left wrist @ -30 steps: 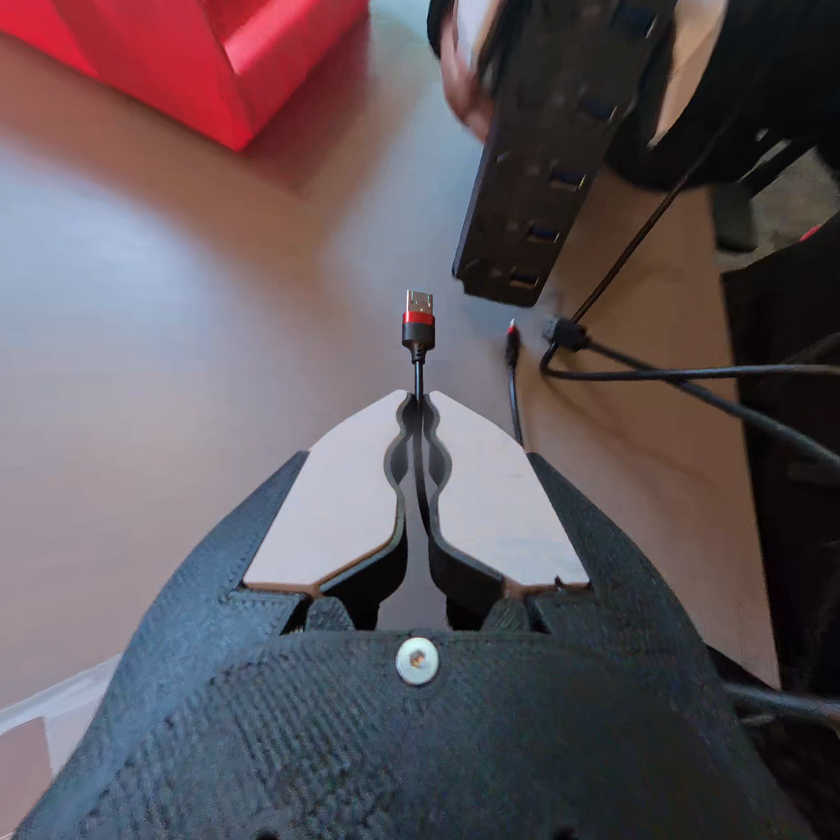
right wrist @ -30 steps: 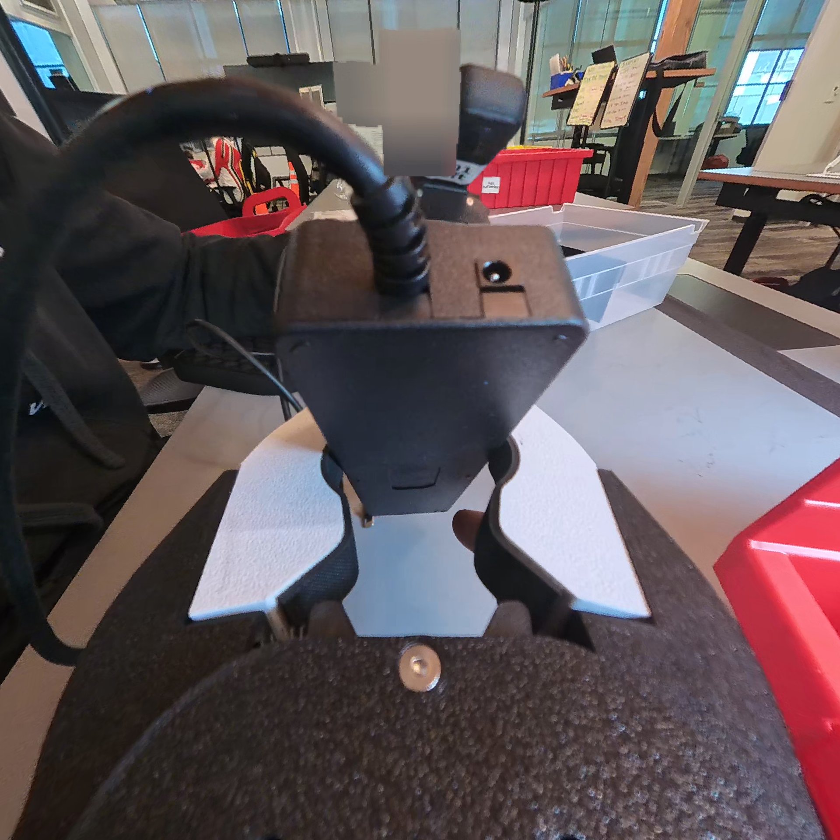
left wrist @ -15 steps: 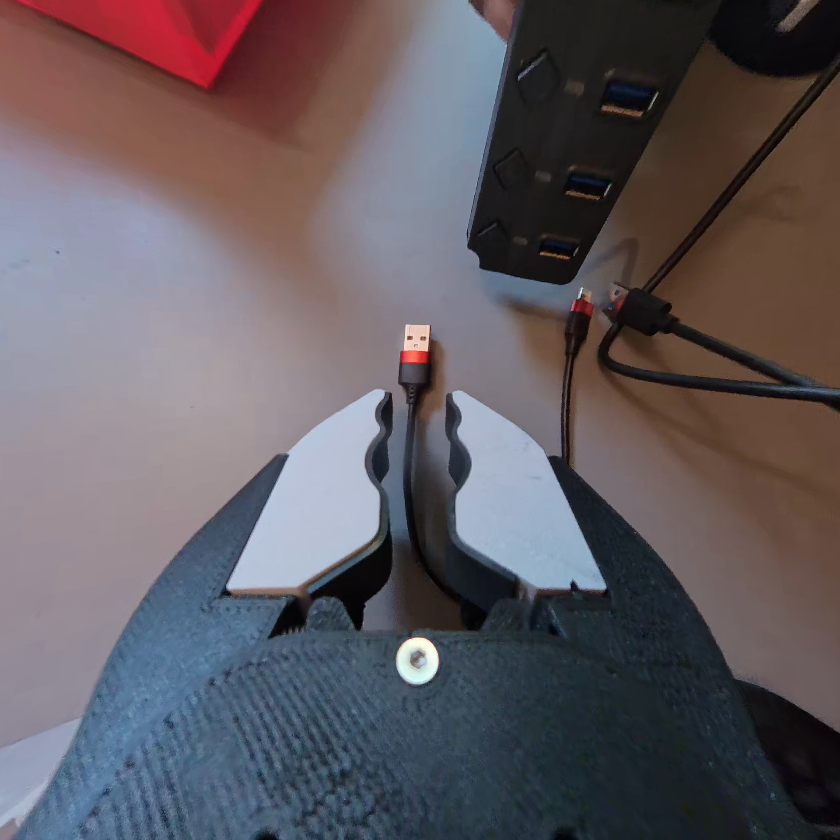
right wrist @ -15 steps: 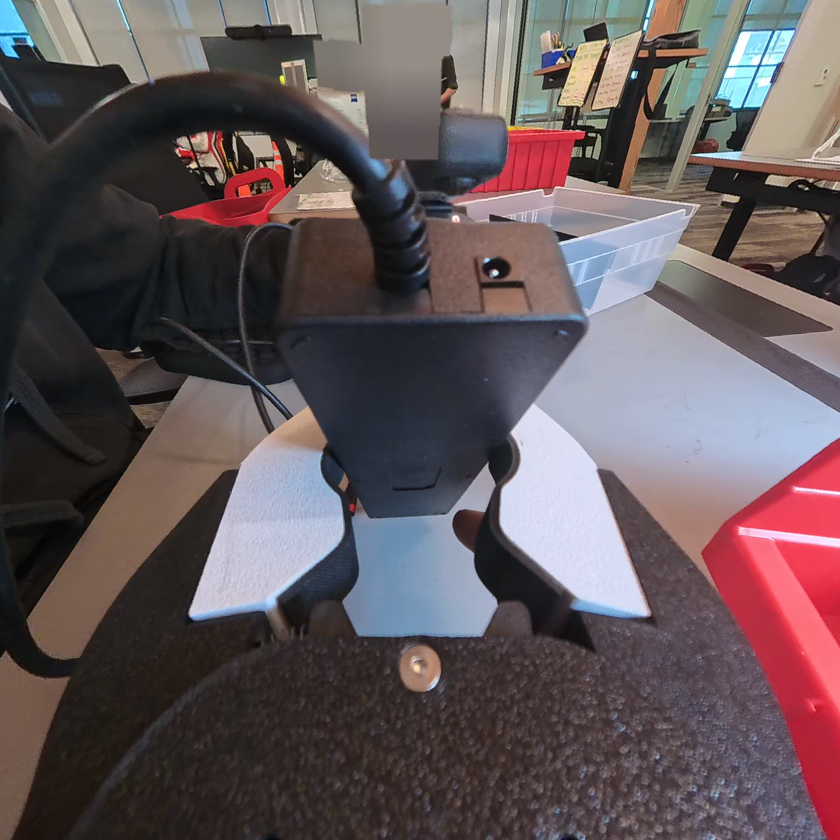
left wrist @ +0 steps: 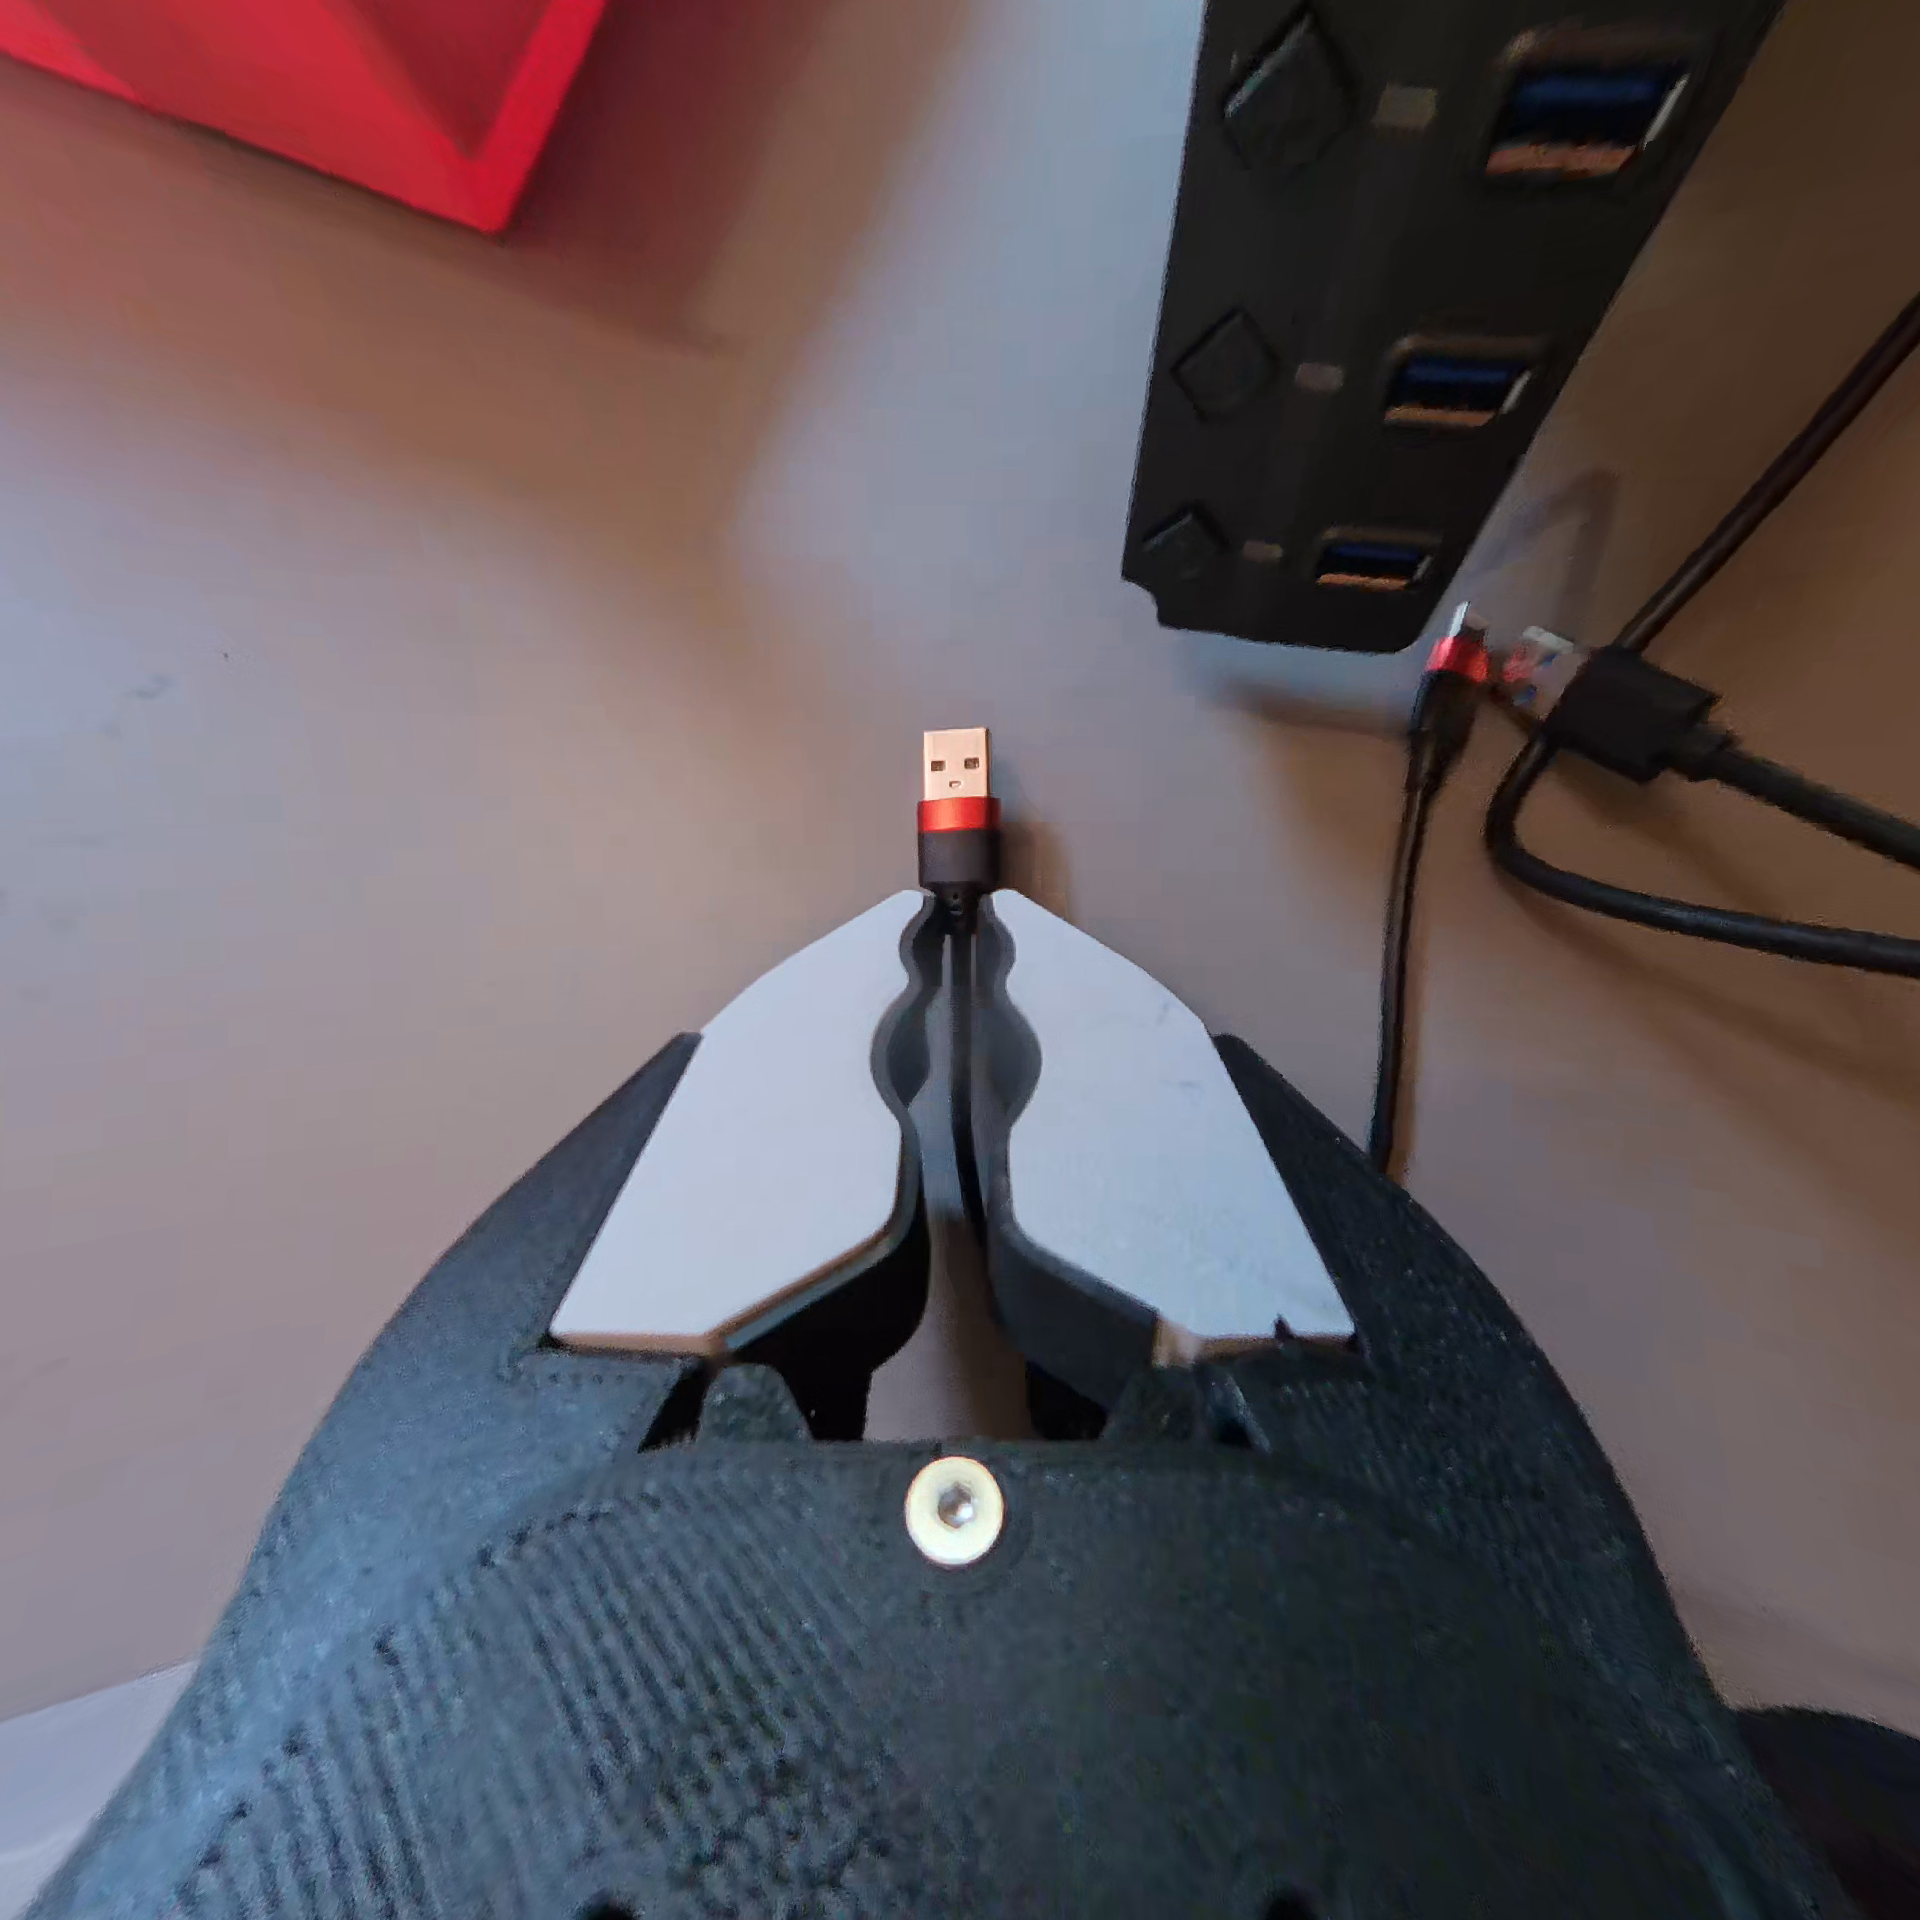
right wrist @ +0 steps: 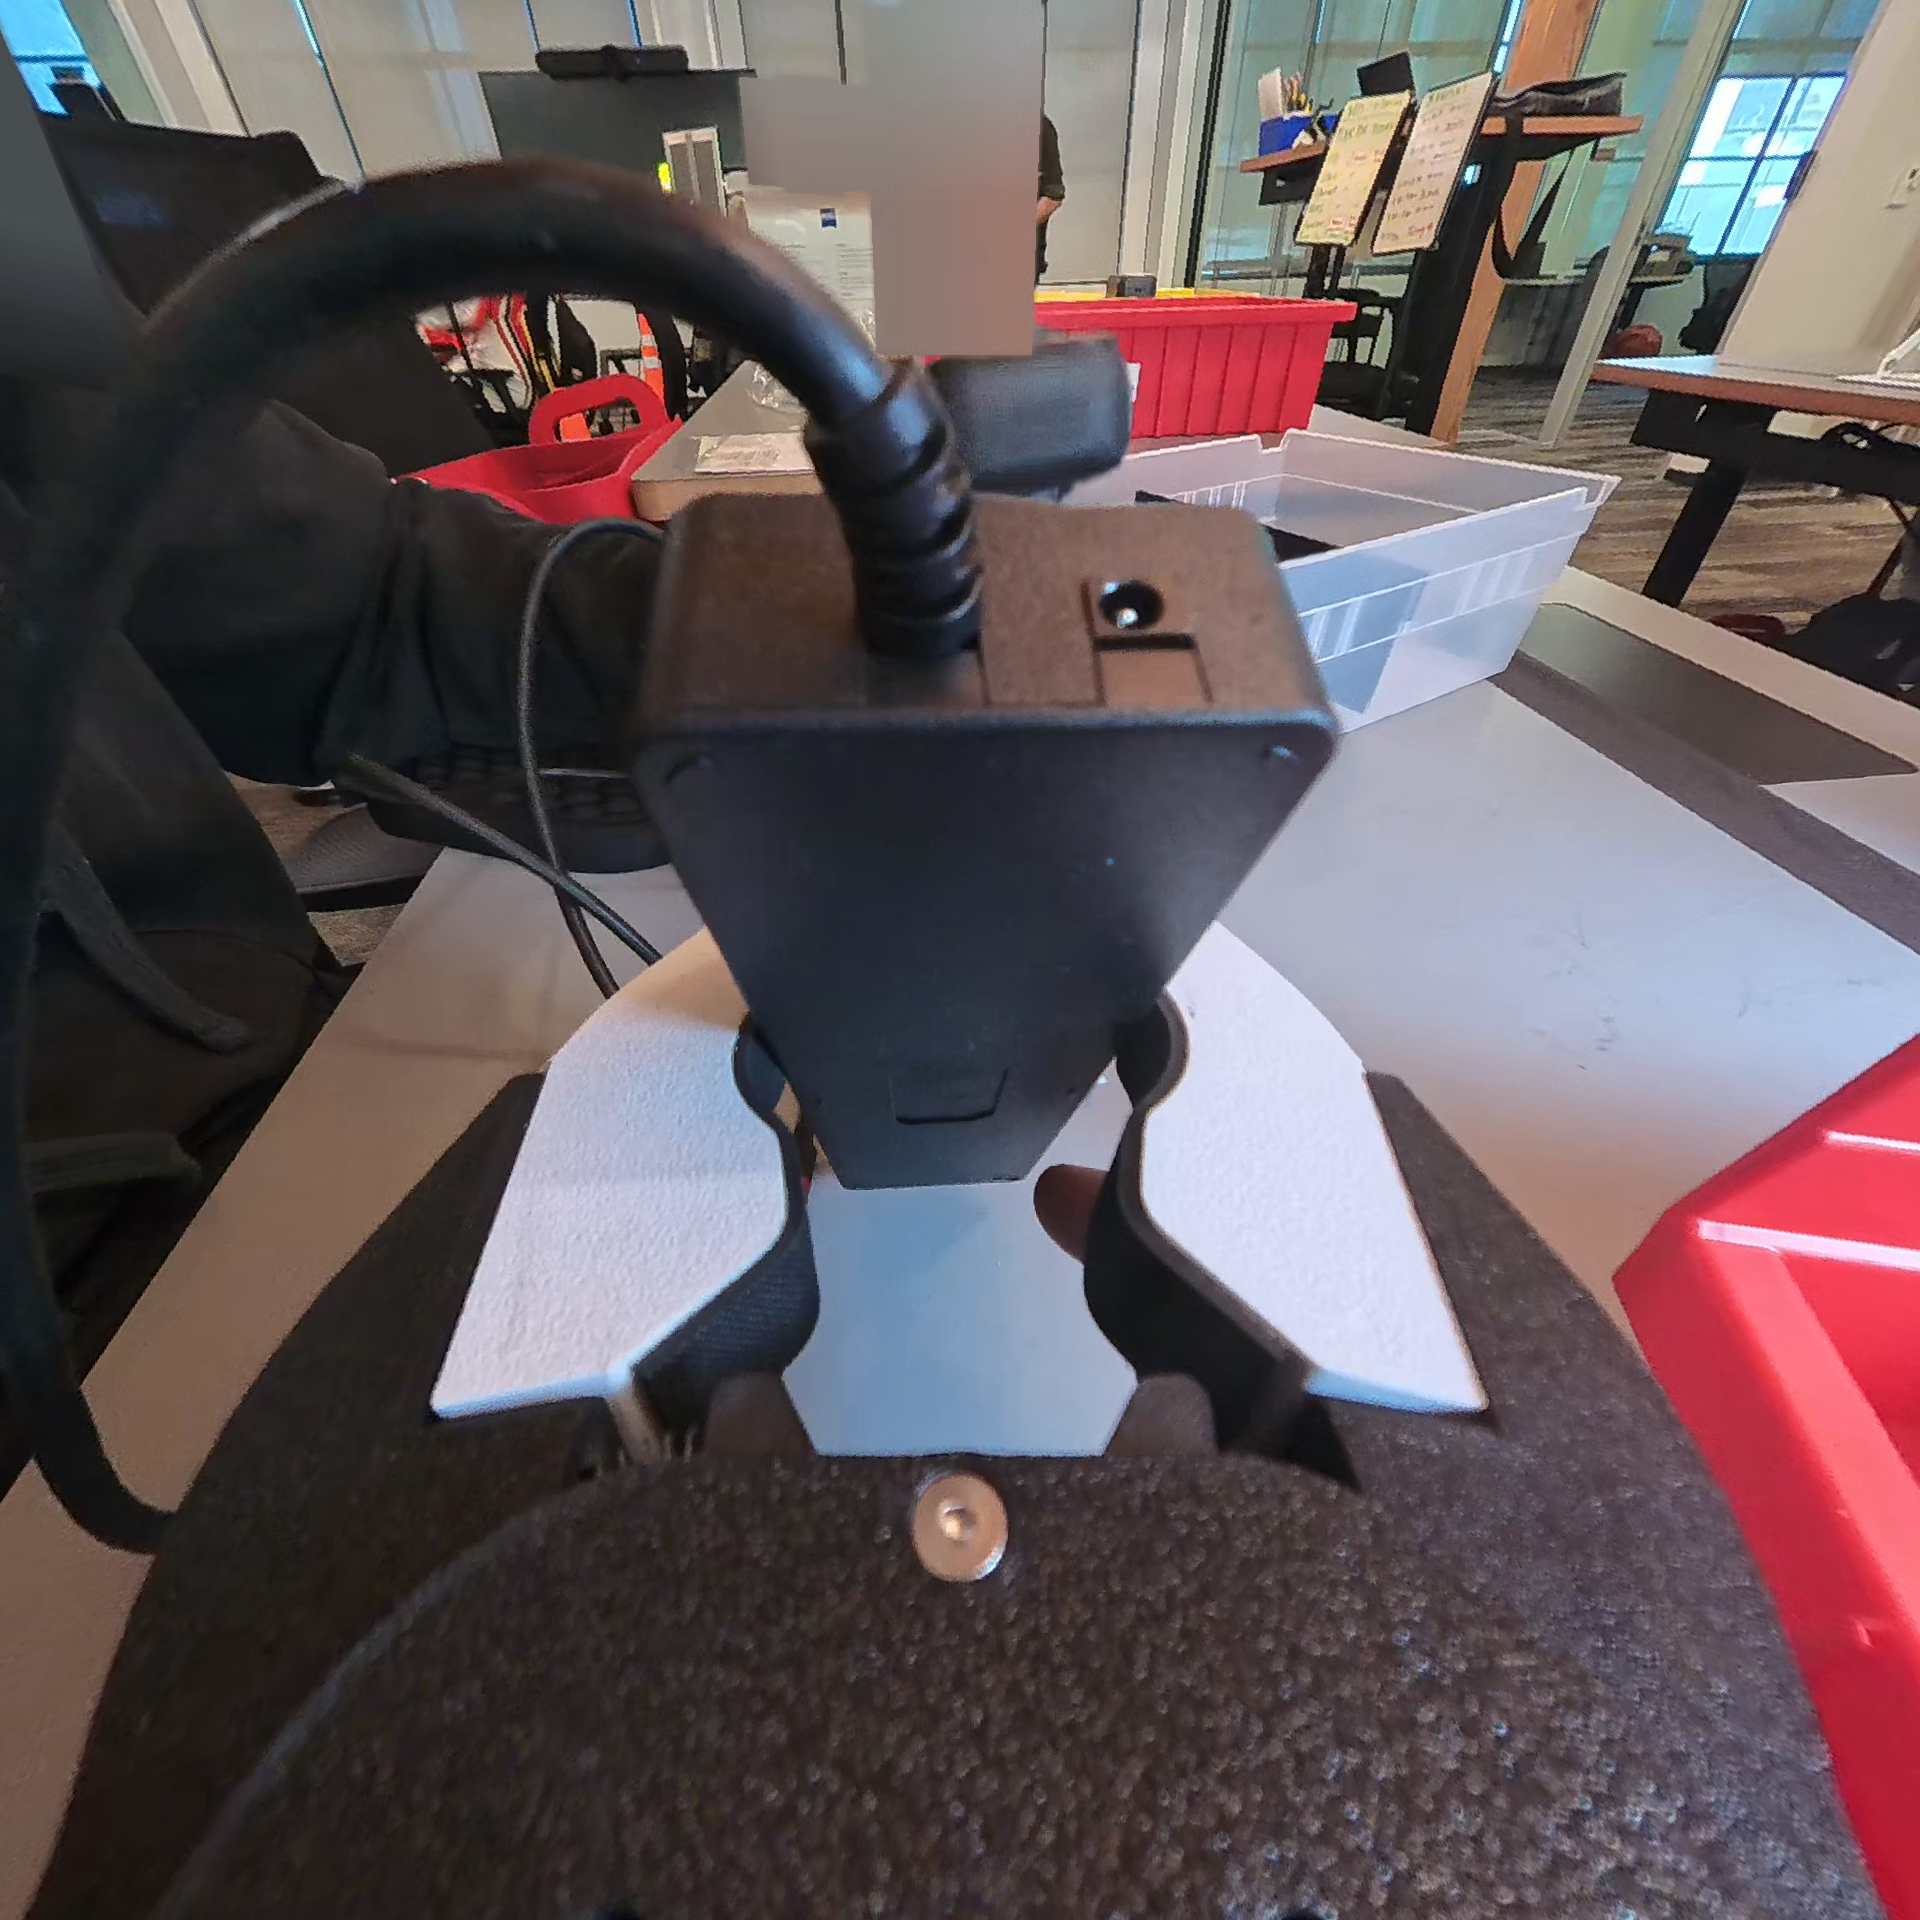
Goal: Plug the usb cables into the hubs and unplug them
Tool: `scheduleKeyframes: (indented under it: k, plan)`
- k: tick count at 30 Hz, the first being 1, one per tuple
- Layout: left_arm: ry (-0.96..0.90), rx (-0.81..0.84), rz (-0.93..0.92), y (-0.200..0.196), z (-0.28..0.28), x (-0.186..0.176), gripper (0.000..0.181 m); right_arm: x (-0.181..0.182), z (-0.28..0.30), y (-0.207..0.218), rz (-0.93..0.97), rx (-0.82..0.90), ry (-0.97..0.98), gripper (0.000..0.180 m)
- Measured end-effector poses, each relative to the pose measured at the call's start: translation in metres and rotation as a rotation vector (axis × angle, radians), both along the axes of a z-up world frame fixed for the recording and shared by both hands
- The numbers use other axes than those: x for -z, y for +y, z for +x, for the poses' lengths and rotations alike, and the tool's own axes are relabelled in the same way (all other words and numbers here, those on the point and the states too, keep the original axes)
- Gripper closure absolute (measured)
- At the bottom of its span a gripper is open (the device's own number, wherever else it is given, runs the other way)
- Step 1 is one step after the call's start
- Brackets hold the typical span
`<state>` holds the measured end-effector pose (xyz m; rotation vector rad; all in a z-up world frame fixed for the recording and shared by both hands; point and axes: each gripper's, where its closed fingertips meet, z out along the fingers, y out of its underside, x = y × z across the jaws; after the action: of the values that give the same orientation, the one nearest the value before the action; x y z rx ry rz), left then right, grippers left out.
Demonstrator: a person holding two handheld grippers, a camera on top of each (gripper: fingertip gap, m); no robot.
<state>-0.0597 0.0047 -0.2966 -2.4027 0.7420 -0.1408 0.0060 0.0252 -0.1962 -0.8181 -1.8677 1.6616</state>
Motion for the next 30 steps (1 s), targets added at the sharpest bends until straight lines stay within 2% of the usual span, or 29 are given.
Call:
scheduleKeyframes:
  k: [2,7,13,16,24,30]
  plan:
    - [-0.038,-0.007,0.039,0.001,0.001,-0.020,0.175,0.000,-0.001,0.001,0.012,0.013,-0.001,0.116]
    - [0.053,0.044,0.195,0.006,0.023,-0.083,0.174,0.005,-0.013,0.012,0.120,0.086,-0.036,0.116]
    - [0.141,0.159,0.226,0.018,0.055,-0.116,0.174,0.010,-0.019,0.016,0.226,0.138,-0.082,0.116]
    - [0.175,0.204,0.193,0.020,0.061,-0.123,0.174,0.014,-0.017,0.015,0.272,0.141,-0.097,0.116]
    - [0.234,0.220,0.101,0.014,0.057,-0.113,0.174,0.019,-0.017,0.008,0.334,0.137,-0.117,0.116]
    - [0.131,0.220,0.122,0.015,0.064,-0.118,0.174,0.025,-0.019,0.008,0.401,0.157,-0.140,0.116]
